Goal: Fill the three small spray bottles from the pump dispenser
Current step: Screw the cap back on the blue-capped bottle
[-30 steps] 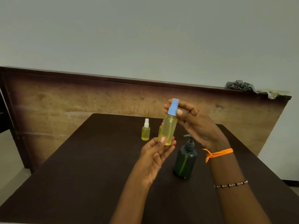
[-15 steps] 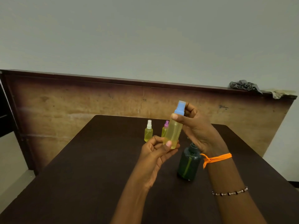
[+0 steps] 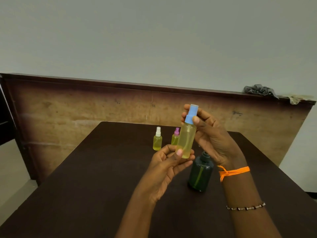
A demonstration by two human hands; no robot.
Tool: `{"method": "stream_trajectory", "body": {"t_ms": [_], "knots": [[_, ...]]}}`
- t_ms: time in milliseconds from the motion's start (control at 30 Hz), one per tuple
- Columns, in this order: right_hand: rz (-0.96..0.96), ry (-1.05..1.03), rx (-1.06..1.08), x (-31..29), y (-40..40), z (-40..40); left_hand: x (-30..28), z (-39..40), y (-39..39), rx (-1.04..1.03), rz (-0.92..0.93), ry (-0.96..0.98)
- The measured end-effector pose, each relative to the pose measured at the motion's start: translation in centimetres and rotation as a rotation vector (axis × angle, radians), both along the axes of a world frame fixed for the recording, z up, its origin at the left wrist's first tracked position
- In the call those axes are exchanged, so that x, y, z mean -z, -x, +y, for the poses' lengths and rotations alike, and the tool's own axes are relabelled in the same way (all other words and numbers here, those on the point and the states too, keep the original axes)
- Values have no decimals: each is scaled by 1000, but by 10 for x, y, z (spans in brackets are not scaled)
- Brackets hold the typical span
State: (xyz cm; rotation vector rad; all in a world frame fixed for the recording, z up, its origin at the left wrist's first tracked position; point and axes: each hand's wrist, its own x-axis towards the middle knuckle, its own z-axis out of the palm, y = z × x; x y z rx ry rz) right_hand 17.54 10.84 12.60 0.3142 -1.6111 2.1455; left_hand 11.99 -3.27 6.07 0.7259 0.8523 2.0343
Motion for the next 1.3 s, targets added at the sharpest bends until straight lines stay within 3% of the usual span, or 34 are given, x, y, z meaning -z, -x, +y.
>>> {"method": "stream_trajectory", "body": {"t_ms": [167,267,767,1000,1200,1300], "knots": [[-45,-82,-140,4,0,3,-3,-4,7,277,54,-23],[-56,-41,-172,8,3,4,-6,-4,6,299,103,-12],[-93,-104,104,13,7,-2,-9,9,1,-221,428,319],[-124,-117,303,11,6,-17,-5,18,-1,-399,515,357],[-139,-148,341,11,10,-21,-3,18,6,-546,649,389],[-140,-132,277,22,8,-24,1,15,13,-625,630,397]]}}
